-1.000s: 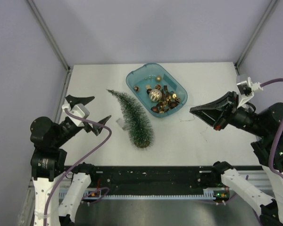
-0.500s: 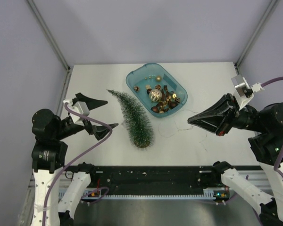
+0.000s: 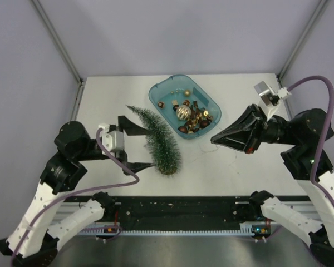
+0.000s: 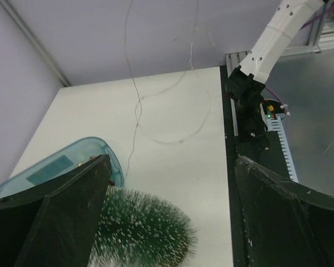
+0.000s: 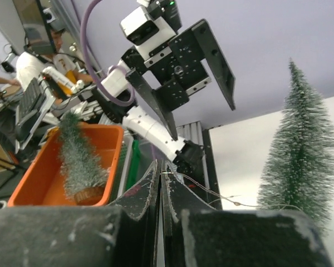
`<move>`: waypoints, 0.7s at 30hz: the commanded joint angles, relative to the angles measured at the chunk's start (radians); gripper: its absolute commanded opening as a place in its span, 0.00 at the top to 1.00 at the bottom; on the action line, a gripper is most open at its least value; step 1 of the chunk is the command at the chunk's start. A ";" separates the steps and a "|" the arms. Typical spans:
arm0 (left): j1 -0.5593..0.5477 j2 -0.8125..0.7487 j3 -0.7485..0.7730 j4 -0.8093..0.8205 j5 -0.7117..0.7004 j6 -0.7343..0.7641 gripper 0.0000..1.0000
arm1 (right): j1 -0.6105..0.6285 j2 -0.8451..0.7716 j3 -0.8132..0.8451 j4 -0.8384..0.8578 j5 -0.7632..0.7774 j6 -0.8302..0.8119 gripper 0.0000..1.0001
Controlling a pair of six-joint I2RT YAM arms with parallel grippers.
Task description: Decorate the small christmas tree
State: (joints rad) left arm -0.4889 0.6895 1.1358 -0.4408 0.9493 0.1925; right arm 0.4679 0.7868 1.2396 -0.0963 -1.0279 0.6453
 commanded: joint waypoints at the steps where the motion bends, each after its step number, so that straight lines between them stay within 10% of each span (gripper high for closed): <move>1: -0.195 0.106 0.090 -0.042 -0.202 0.250 0.01 | 0.147 0.071 0.075 -0.080 0.107 -0.129 1.00; 21: -0.427 0.090 -0.025 -0.135 -0.354 0.455 0.01 | 0.320 0.129 0.080 -0.103 0.239 -0.182 1.00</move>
State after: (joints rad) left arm -0.9031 0.7872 1.1061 -0.6102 0.6037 0.6277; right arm 0.7433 0.9112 1.3079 -0.2508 -0.8192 0.4671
